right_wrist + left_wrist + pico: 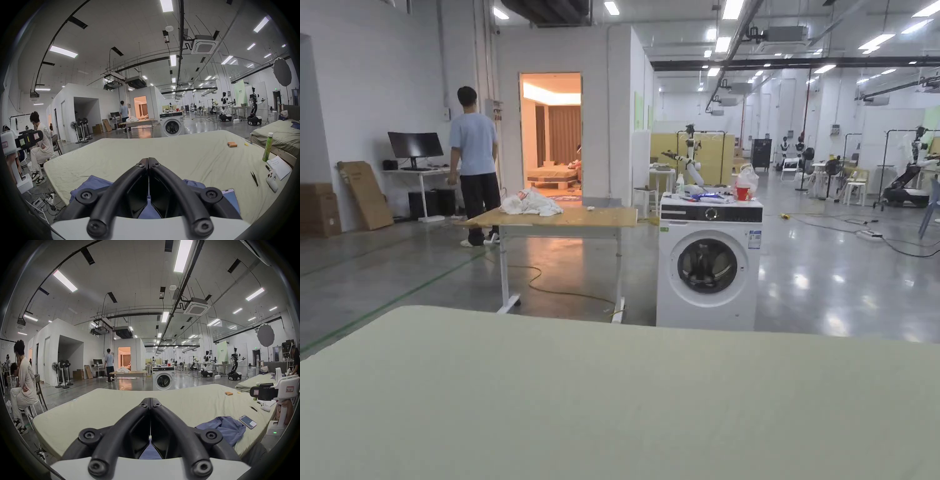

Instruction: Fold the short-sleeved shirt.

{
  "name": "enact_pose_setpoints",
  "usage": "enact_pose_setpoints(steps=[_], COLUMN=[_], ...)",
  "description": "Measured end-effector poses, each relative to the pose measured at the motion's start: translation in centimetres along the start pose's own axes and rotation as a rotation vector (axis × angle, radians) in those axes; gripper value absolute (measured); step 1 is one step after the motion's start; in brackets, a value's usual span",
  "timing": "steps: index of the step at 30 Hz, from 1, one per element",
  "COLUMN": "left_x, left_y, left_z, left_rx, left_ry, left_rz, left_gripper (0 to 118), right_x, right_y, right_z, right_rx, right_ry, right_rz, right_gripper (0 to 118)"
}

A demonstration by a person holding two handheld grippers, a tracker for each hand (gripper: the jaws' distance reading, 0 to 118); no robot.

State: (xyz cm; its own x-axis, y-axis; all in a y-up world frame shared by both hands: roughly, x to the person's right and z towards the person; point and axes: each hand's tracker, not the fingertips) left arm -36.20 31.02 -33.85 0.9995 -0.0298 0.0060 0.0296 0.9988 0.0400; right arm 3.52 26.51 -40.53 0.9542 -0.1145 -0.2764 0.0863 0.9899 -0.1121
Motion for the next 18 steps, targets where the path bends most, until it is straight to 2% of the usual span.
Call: enact_pose_setpoints(steps=[4,7,8,9,10,11,12,14,18], left_x=[-0.9,-2.2,-2.7,-3.3,-4.0,-4.8,-5.4,-6.9,-8.2], left_y=[-0.7,-1.5,-2.0,-2.5,-3.3,-4.1,-5.3,-8.5,-13.7], left_z=[-1.0,-2.8,-3.6,-4.7,-6.4,-8.1,-9.6,-13.7,-22.6], left_rx=[-0.064,-0.143,-0.169,-0.203,-0.28,-0.367,-0.425,-0.515,-0.708], left_ry=[0.006,-0.011,-0.014,-0.02,-0.023,-0.017,-0.009,-0.087,-0.065], left_rz=[0.019,0.011,0.007,0.02,0.058,0.104,0.148,0.211,0.131], left_gripper=[0,0,6,17,38,72,84,84,80], right_x=[0.2,0.5,0.7,0.9,1.1,1.2,1.3,1.4,2.4], right_y=[-0.5,-1.1,-1.3,-1.4,-1.6,-1.8,-2.0,-2.3,-2.9], right_z=[-0.1,-0.2,-0.2,-0.2,-0.2,-0.3,-0.4,-0.6,-0.7], right_rx=[-0.023,-0.039,-0.041,-0.045,-0.05,-0.058,-0.065,-0.082,-0.121], right_ry=[-0.012,-0.042,-0.039,-0.037,-0.036,-0.04,-0.043,-0.052,-0.066], right_rz=[0.008,-0.022,-0.027,-0.037,-0.048,-0.057,-0.061,-0.06,-0.065], right_gripper=[0,0,0,0,0,0,0,0,0])
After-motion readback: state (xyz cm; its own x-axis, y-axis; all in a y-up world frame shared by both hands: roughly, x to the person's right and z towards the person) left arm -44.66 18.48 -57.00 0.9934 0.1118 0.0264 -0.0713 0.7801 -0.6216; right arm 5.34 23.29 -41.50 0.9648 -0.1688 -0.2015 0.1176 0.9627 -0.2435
